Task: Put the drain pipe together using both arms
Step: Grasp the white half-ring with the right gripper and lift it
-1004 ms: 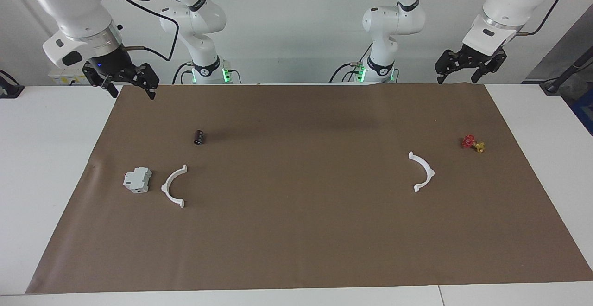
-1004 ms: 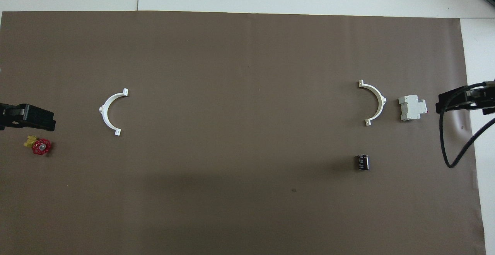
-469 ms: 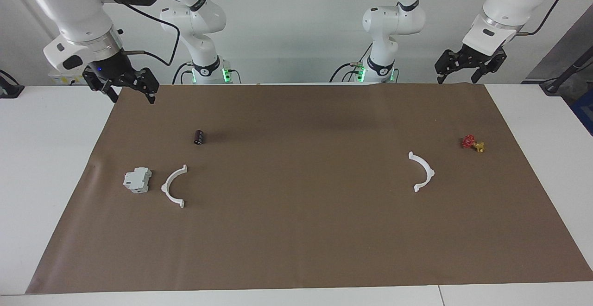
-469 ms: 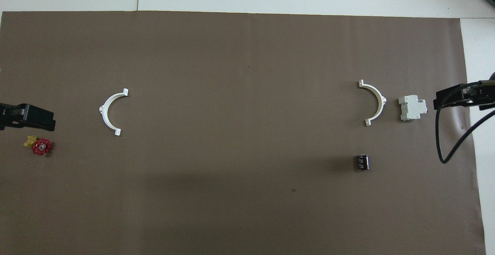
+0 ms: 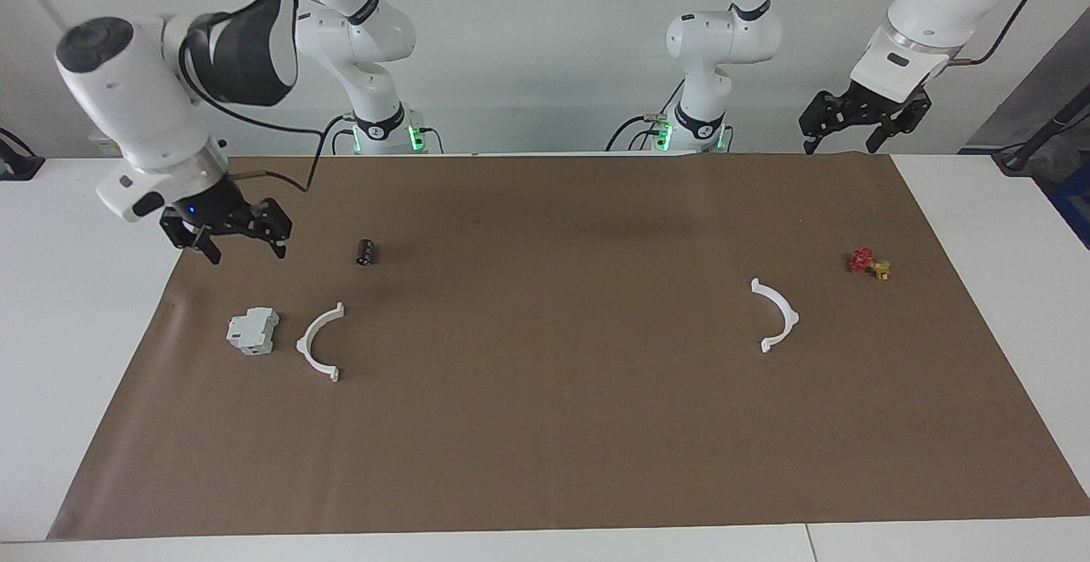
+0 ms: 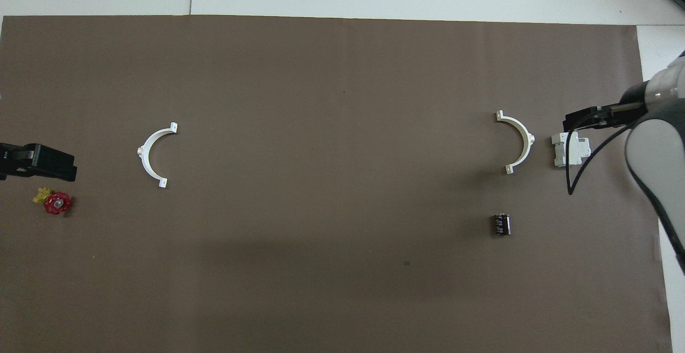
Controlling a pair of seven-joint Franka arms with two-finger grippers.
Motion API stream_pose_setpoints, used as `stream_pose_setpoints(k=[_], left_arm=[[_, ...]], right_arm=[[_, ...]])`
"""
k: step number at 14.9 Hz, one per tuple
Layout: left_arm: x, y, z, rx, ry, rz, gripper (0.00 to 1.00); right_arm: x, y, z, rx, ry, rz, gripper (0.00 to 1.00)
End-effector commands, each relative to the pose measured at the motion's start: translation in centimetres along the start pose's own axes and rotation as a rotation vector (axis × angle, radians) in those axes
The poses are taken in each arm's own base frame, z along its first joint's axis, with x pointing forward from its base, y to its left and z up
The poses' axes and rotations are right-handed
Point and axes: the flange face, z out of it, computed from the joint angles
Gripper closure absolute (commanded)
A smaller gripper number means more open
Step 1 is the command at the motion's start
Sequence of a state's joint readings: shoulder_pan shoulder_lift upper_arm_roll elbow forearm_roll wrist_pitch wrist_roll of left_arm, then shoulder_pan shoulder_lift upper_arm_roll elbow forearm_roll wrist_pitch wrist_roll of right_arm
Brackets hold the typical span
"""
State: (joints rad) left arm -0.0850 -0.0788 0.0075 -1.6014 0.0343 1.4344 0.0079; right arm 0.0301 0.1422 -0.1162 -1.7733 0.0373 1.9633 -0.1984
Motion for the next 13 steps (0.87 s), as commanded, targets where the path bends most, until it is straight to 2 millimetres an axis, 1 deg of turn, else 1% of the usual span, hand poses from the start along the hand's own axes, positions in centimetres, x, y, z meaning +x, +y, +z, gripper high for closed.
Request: stream_pose_setpoints(k=[1,3,5,7,8,10,13], left_arm=[[-0.4,-0.2,-0.6,-0.005,0.018,0.01,0.0],[-0.4,-0.2,-0.6,-0.005,0.019,0.009,0.0],[-0.4,-0.2,-0.6,-0.005,0.019,0.009,0.0],[-0.4,-0.2,-0.5,-0.005,0.018,0.01,0.0],[-0.4,-0.1,-0.5,-0.005,0.018,0.012,0.0],[-0.4,-0.1,-0.5,-0.005,0.018,0.012,0.0],[-0.3,-0.2,-0.4,-0.005,0.016,0.012,0.0]], right_arm=[[0.8,-0.3,6.7,0.012,0.017,-0.104,0.0],[0.5,0.0,10.3,-0.004,0.049,-0.189,0.0],[0.7,0.1,12.6,-0.01,0.054,-0.203,0.0],[0.6,0.2,14.0,-0.011,0.049,-0.205,0.0],[0.4,0.6,14.4,-0.011,0.046,-0.204,0.0],[0.0,0.9,16.1,-0.006,0.026,-0.222,0.0],[-0.3,1.0,18.6,0.035,0.071,-0.205,0.0]])
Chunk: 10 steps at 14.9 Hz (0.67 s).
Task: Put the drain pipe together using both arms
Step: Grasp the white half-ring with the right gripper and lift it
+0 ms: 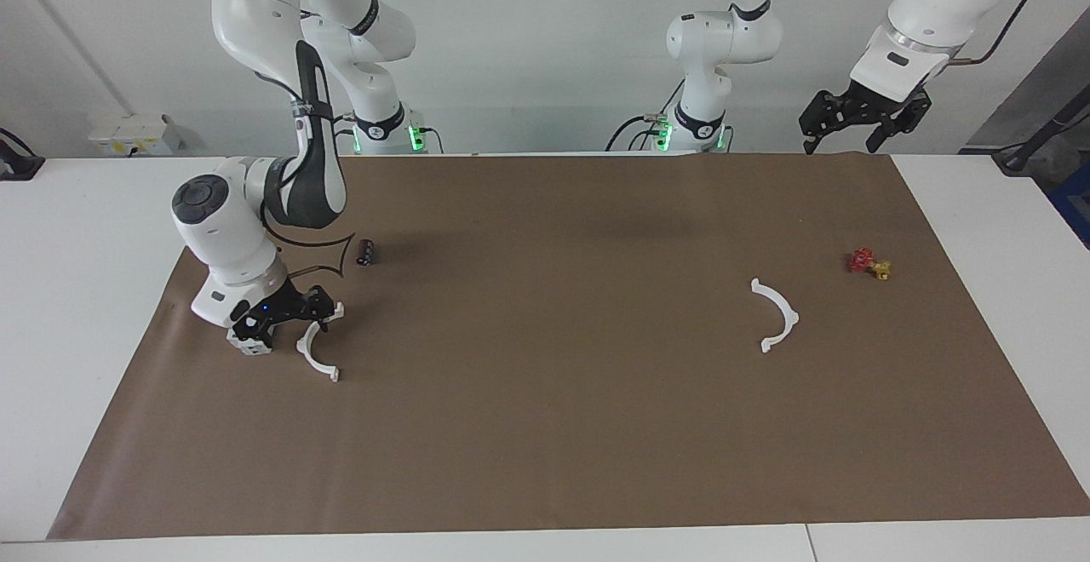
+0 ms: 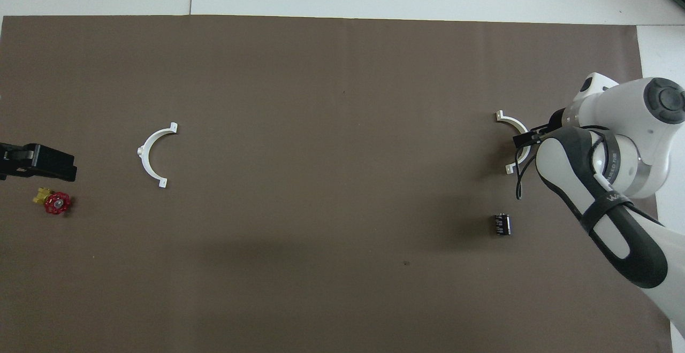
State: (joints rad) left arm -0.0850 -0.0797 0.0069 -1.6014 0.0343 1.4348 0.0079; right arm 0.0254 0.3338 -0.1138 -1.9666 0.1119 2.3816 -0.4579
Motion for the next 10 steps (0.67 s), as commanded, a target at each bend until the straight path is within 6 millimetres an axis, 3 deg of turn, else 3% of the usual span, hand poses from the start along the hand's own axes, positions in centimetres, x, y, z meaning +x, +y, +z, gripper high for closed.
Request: stream_pose_setpoints(k=[1,2,3,4,5,10], left_arm=[[-0.3,-0.3,-0.3,-0.005,0.015,0.011,0.0],[-0.3,-0.3,-0.3,-0.005,0.015,0.011,0.0],[-0.3,-0.3,-0.3,-0.005,0.015,0.011,0.0],[-0.3,-0.2,-0.4,-0.005,0.015,0.011,0.0],[-0.3,-0.1,-0.4,-0.005,0.015,0.013,0.0],[-0.3,0.0,-0.7,-0.005,0.021,0.015,0.0]], right_arm=[[-0.6,0.5,2.3,0.022,0.03,-0.013,0.02],[-0.8,0.6,2.9,0.024,0.022,-0.025,0.17],[-0.8,0.6,3.4,0.025,0.016,-0.039,0.43],[-0.8,0.7,3.6,0.023,0.017,-0.05,0.91],[-0.8,0.7,3.6,0.021,0.021,-0.041,1.0],[0.5,-0.2,2.5,0.026,0.027,-0.006,1.0]])
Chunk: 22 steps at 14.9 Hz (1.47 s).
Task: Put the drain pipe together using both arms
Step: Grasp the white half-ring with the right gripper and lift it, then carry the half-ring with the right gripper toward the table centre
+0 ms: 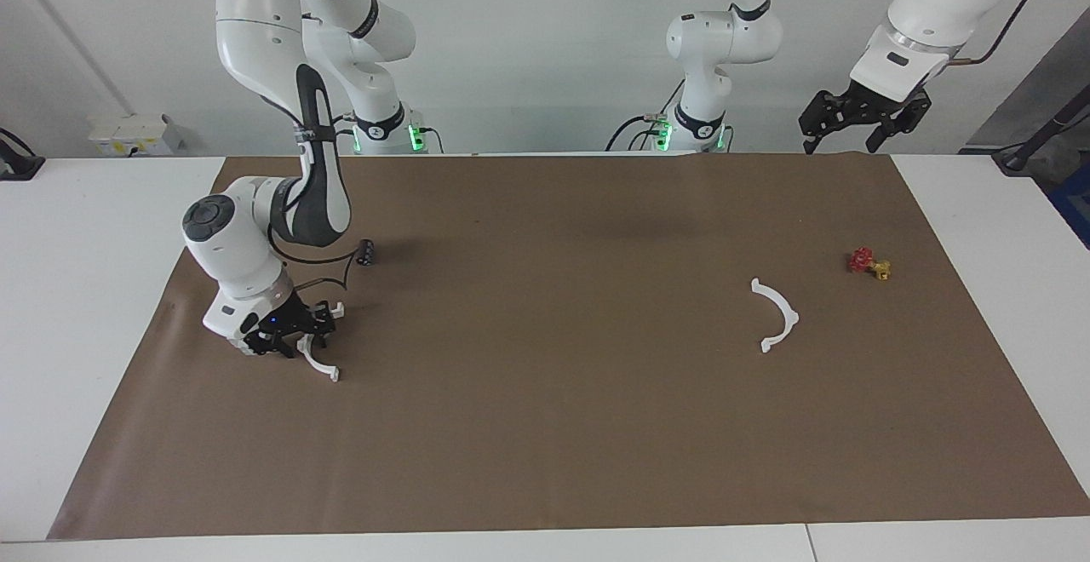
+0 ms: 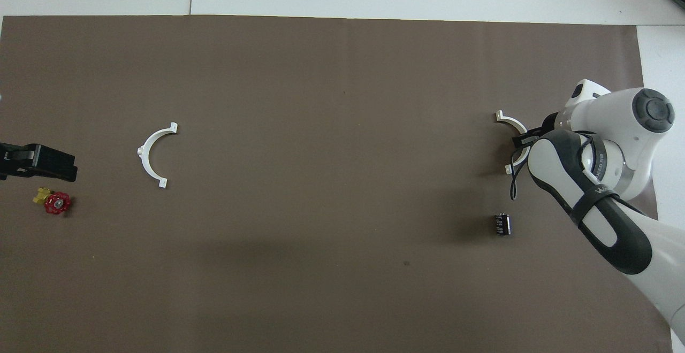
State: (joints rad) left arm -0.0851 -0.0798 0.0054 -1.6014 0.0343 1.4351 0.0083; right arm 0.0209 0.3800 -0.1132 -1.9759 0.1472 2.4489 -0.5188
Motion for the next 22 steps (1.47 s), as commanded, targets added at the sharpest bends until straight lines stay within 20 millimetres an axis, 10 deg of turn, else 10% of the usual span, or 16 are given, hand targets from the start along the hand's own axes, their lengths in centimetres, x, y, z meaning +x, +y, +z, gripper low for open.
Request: stream_pose_setpoints(k=[1,6,13,22], left_arm=[[-0.3,0.1,-0.7,-0.003,0.021,0.016,0.0],[-0.3,0.1,-0.8,0.0,0.027,0.017,0.0],[-0.2,-0.7,-0.8,-0.001,0.036,0.01,0.0],[-0.2,-0.8,-0.7,-0.001,0.035,0.007,0.0]], right_arm=[[1.4,-1.0,-0.9,0.031,0.002,0.045,1.0],[7.4,-8.3,-6.0,0.054,-0.007,0.168,1.0],[10.8,-28.0,-5.7,0.08,0.037,0.3,1.0],[9.5,-35.8,-1.9,0.081,0.01,0.146,1.0]])
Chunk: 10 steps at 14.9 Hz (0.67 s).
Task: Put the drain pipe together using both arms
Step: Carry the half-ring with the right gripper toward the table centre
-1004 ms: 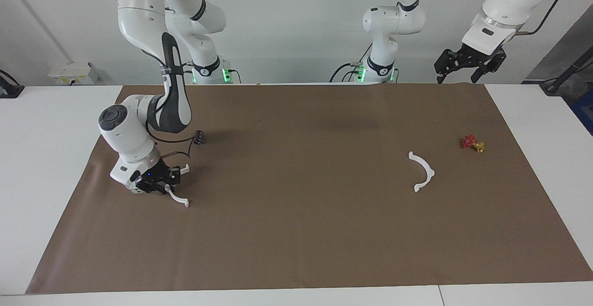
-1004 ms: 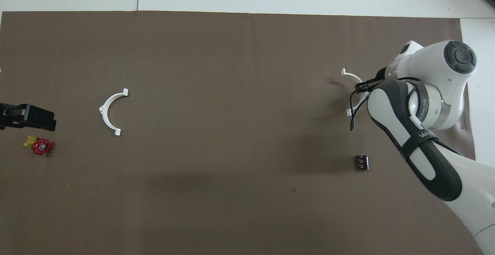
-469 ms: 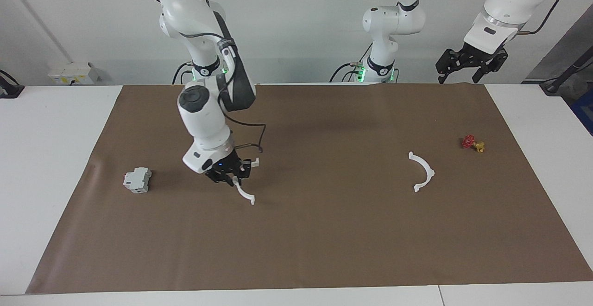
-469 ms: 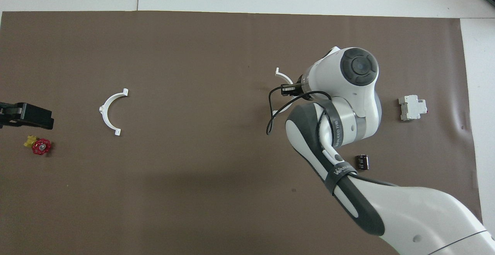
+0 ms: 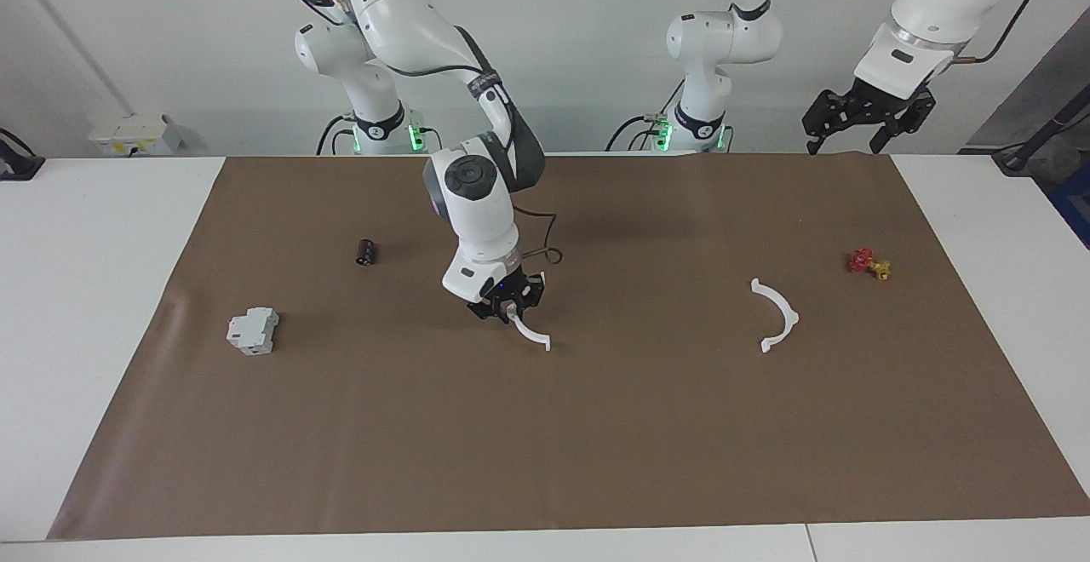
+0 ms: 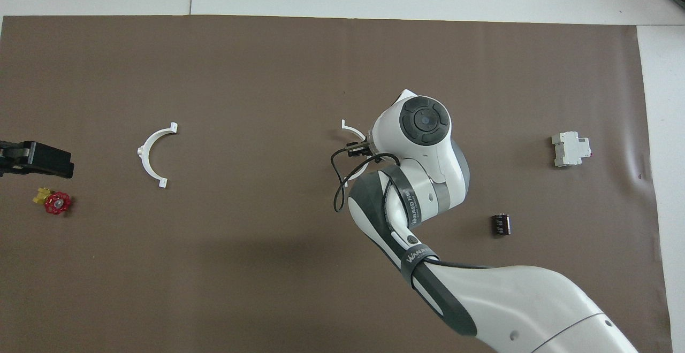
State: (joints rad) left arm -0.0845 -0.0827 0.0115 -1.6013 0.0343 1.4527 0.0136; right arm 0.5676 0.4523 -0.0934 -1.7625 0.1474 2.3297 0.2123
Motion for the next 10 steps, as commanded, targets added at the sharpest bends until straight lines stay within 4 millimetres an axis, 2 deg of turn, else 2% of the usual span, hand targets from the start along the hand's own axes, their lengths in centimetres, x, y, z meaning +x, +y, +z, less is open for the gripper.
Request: stream_pose_setpoints(k=[1,3,5,10], left_arm=[[-0.3,-0.5,-0.4,-0.001,0.015,0.007,0.0],[-0.2,-0.5,-0.4,-0.001,0.013,0.008,0.0],[-0.2,-0.5,-0.4,-0.001,0.013,0.008,0.0],[-0.2,-0.5,-0.4,-0.001,0.02,0.007,0.0]], right_arm=[[-0.1,-0.5,0.6,0.007,0.019,0.006,1.0],[-0.6,-1.6,1.2,0.005,0.008,0.033,1.0],[-1.0,-1.6,1.6,0.003,-0.001,0.084,1.0],[-2.3,-2.7,2.4,0.002,0.003,0.057,1.0]])
